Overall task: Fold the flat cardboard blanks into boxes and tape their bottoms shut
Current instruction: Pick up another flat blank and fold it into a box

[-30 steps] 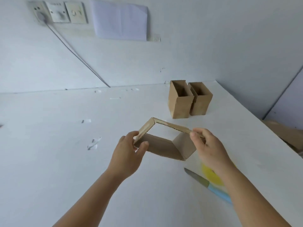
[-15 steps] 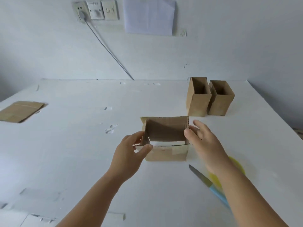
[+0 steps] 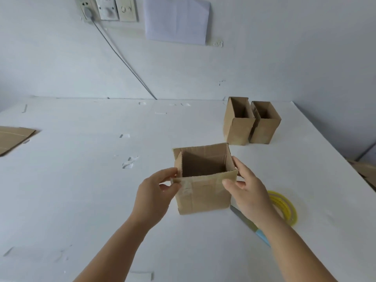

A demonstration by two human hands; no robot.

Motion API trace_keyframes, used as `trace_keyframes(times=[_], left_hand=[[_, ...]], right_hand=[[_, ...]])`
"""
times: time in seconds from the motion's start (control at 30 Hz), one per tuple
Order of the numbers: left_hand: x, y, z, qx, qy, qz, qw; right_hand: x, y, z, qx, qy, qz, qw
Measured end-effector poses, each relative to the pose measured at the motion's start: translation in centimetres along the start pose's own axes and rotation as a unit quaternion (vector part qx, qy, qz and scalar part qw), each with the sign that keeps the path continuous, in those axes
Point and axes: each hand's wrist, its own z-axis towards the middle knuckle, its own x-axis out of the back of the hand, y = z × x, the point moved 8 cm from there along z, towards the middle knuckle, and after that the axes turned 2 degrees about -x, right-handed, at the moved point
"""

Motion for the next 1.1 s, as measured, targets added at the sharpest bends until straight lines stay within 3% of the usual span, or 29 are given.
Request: trace_keyframes(times=[0.27,0.47,0.57,0.73,0.87,1.1], left_hand=[[-0.7,-0.5,0.1,-0.037,-0.002,-0.005,0.999],[-0.7,-1.2,1.6,-0.023,0.038,0.019,0.999],[-1.0,-0.9,2.0,-0.045,0.030,0.051,0.997],[-1.7,-1.7,2.2,0.002,0.025,0.050,0.998],[-1.9,-1.9,2.5,0.027,0.020,-0.009,0.999],[-3.0,-0.4,4.2,-0.079,-0.102,0.082,0.988]], right_hand=[[-0.1,1.6,0.2,0.048,0.018,-0.068,0.996],[0.5,3.2,0.5,-0.036,0.106,0.027,0.993],[0.8,2.7,0.5,-0.033,0.113,0.010,0.993],[0.7,2.4,1.0,-0.029,0.136,-0.044,0.989],[0.4,2.6,1.4,-0.036,0.111,-0.024,0.993],[-0.6,-0.3,3.0,0.055,-0.026,-0.171,0.983]])
